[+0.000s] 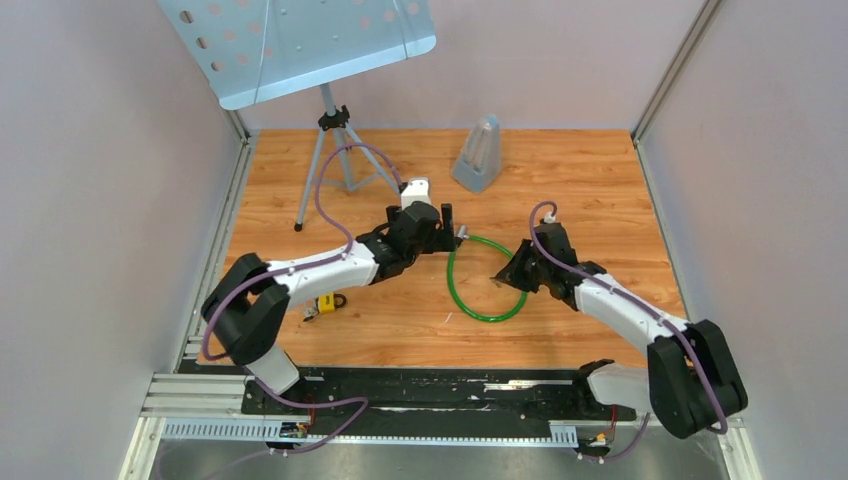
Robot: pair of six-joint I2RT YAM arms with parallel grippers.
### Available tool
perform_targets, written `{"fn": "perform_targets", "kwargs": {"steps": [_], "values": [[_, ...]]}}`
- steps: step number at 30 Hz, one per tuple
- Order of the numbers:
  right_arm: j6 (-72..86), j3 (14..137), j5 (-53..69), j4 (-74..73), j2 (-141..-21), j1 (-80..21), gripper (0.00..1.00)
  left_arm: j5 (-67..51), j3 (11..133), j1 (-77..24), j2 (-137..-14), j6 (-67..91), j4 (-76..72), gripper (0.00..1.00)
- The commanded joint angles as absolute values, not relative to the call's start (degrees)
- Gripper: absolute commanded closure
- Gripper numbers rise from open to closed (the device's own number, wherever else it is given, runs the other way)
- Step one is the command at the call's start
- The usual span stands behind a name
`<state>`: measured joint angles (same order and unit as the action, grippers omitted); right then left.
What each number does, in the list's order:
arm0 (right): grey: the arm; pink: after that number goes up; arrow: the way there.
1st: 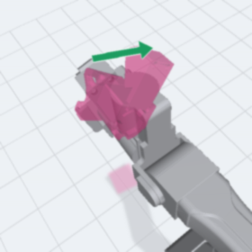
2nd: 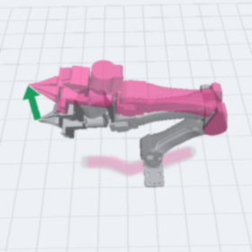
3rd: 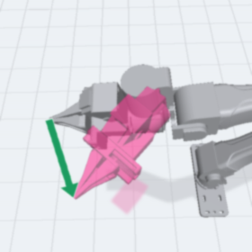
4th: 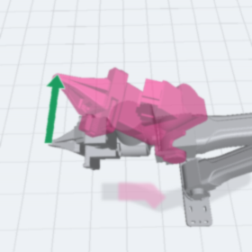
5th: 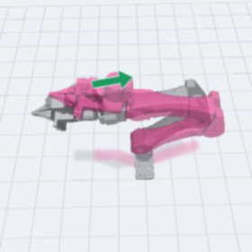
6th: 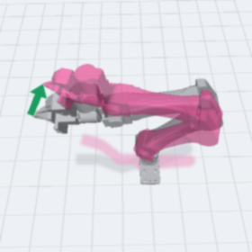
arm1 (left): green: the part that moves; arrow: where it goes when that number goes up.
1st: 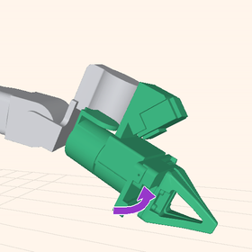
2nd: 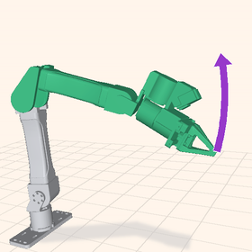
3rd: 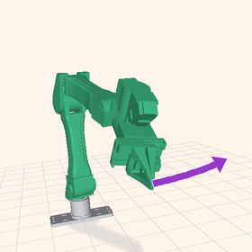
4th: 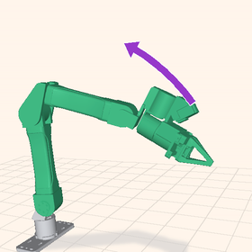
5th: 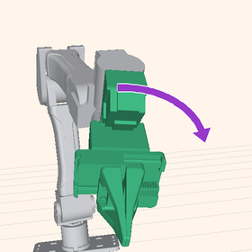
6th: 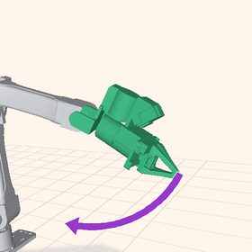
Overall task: Lock with the key
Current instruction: Place the key at the center of the board, then reset both arms
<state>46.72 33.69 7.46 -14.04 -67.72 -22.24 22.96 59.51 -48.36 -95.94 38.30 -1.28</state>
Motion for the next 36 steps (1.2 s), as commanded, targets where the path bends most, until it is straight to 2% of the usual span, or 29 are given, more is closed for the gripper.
{"fn": "perform_targets", "kwargs": {"steps": [1,4,6,8,10,13,15,22,28,36], "values": [[44.6,37.5,6.4,-10.7,-73.0,-23.7,0.91,30.5,60.2,-48.8,-87.7,38.5,10.8,0.0],[43.6,39.5,5.9,-10.8,-76.0,-24.1,0.81,33.6,60.9,-48.8,-82.2,39.4,17.6,0.0],[43.0,40.7,5.2,-11.7,-76.3,-24.1,0.67,35.3,60.7,-48.8,-78.2,40.0,22.2,0.0],[42.7,41.6,3.5,-13.0,-74.9,-24.3,0.45,36.8,59.8,-48.8,-73.4,41.4,26.0,0.0],[42.1,42.4,1.2,-15.0,-72.1,-24.3,0.32,36.6,58.1,-48.8,-67.4,40.4,28.8,0.0],[41.1,43.5,-3.4,-18.6,-65.2,-24.2,0.18,33.3,55.3,-48.8,-56.2,38.9,32.4,0.0],[40.4,44.4,-6.2,-22.0,-60.5,-24.2,0.02,31.9,54.2,-48.7,-49.3,38.7,35.2,0.0],[40.3,50.1,-17.8,-36.9,-40.4,-24.1,0.0,29.5,57.1,-48.8,-33.4,35.3,49.5,0.0],[38.6,56.1,-26.5,-43.7,-22.6,-24.2,0.0,35.5,66.7,-48.8,-26.7,35.7,63.5,0.0],[32.0,61.1,-30.9,-46.8,-13.3,-24.2,0.0,41.1,73.4,-48.8,-19.2,32.6,71.7,0.0]]}}
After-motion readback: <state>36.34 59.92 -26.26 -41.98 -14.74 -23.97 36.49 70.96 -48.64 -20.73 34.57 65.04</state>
